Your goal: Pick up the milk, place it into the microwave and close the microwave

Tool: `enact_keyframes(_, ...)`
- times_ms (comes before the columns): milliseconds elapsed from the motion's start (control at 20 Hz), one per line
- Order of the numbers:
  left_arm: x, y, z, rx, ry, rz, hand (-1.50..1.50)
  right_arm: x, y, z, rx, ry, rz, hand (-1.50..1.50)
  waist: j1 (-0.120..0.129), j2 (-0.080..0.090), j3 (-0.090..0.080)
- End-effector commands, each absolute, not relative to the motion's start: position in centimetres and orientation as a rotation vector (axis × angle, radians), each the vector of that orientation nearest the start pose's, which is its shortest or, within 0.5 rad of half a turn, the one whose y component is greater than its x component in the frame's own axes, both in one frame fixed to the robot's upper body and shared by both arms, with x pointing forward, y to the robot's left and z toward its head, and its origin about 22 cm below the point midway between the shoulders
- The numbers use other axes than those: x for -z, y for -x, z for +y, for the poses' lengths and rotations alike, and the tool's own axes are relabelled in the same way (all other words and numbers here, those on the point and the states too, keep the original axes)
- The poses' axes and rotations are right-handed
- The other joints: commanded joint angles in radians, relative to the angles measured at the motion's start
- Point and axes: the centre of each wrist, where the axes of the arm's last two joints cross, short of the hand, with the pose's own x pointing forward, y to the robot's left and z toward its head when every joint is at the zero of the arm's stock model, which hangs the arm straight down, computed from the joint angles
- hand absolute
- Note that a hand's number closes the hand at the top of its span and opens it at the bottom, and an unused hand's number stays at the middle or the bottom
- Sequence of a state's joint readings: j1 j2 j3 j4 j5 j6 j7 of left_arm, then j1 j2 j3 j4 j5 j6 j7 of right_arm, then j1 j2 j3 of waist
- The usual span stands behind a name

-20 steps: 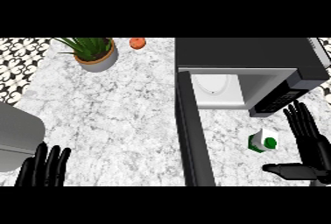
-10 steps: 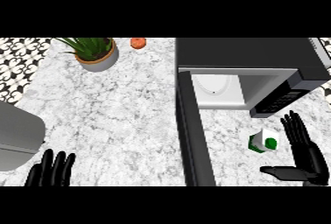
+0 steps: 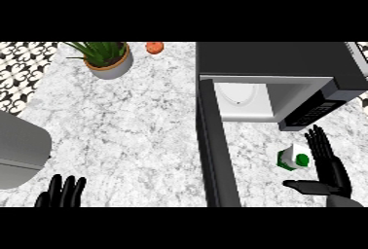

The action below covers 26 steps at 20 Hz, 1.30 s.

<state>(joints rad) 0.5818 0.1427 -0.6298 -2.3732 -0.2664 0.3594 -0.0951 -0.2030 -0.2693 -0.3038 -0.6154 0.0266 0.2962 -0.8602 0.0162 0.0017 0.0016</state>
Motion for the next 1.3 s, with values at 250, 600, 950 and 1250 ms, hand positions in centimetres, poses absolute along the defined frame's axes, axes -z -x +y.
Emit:
enact_keyframes(250, -12.0, -8.0, 16.5, -0.028, -0.043, -1.956, -1.50, 15.0, -21.4, -37.1, -0.004, 0.002, -1.723, -1.50, 0.008, 0.004, 0.002)
enact_keyframes(600, -11.6, -8.5, 16.8, -0.012, -0.053, -1.965, -1.50, 15.8, -20.1, -35.7, -0.252, 0.063, -1.863, 1.50, 0.001, 0.005, 0.003)
enact_keyframes(950, -11.2, -7.7, 17.1, -0.020, -0.054, -1.964, -1.50, 15.0, -22.0, -34.5, -0.162, -0.256, -1.862, 1.50, 0.008, -0.004, 0.001)
enact_keyframes(1250, -10.4, -7.8, 16.8, -0.024, -0.065, -1.947, -1.50, 15.3, -20.0, -34.6, -0.127, -0.232, -1.907, 1.50, -0.012, -0.005, -0.001)
